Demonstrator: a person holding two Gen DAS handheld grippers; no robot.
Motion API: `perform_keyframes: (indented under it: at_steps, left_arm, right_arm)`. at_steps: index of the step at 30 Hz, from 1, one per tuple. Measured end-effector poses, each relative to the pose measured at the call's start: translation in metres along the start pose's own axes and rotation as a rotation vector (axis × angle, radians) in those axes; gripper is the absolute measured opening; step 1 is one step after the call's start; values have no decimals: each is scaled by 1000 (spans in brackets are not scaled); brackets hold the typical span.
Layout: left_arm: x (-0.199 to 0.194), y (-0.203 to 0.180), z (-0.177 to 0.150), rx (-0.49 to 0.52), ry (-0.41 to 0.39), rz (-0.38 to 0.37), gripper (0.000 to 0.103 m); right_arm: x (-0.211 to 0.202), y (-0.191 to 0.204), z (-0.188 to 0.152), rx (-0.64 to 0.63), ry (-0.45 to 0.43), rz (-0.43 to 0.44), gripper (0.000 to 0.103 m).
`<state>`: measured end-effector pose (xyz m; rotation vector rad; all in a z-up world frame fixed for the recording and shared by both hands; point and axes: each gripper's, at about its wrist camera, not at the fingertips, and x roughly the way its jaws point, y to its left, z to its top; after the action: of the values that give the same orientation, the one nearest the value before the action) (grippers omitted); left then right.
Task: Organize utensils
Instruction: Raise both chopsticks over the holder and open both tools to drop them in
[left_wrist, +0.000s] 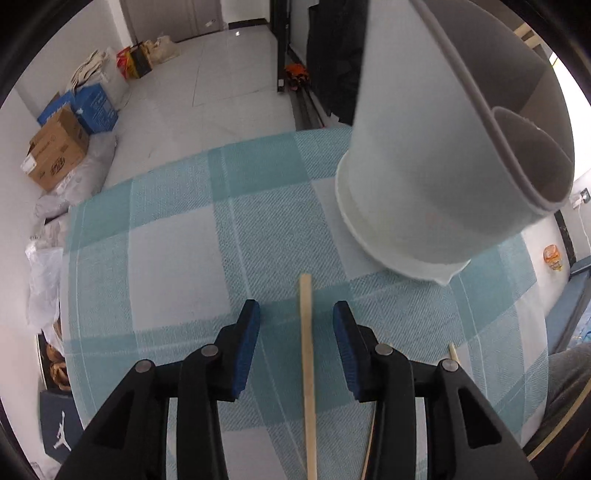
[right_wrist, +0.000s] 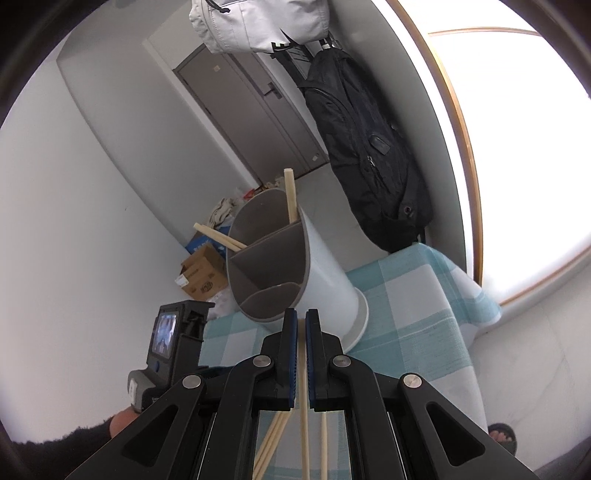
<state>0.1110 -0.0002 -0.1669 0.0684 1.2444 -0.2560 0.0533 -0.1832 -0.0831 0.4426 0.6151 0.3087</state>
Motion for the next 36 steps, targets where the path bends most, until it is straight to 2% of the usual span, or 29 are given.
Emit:
perform_keyframes:
  at_steps: [2,5,6,7,11,15,19,26,29,36]
  left_arm:
    - [-1,0,0,22,-7,15,35]
    - [-4,0,-4,31,-34,13,24]
    - [-5,1,-6,34,-41,14,11]
    - [-7,0,-9,43,-47,13,4]
    - [-9,-6,-18,66,-63,19,3]
    - [-17,-3,-17,41,-79,3,2]
    - [-50,4,-23,-44,-187,-23,2]
    - [-111,1,-38,-76,-355,-30,2]
    - [-135,0,-41,-97,-398,-61,2]
    - [-176,8,-24,-153,-519,-161,2]
  right_arm:
    - [1,-2,-1,15,5,3,4]
    - [0,-3,0,27,9,9,4]
    - [-1,-3,0,27,6,10,4]
    - [-2,-4,0,28,5,12,4]
    - [-2,-4,-2,32,10,11,4]
    - [-5,-2,-1,28,0,5,4]
    - [-10,4,2,9,-33,-2,4]
    - [-16,17,4,-23,-47,1,4]
    - [-21,26,8,-49,-67,5,4]
    - [-33,48,29,-75,-122,39,4]
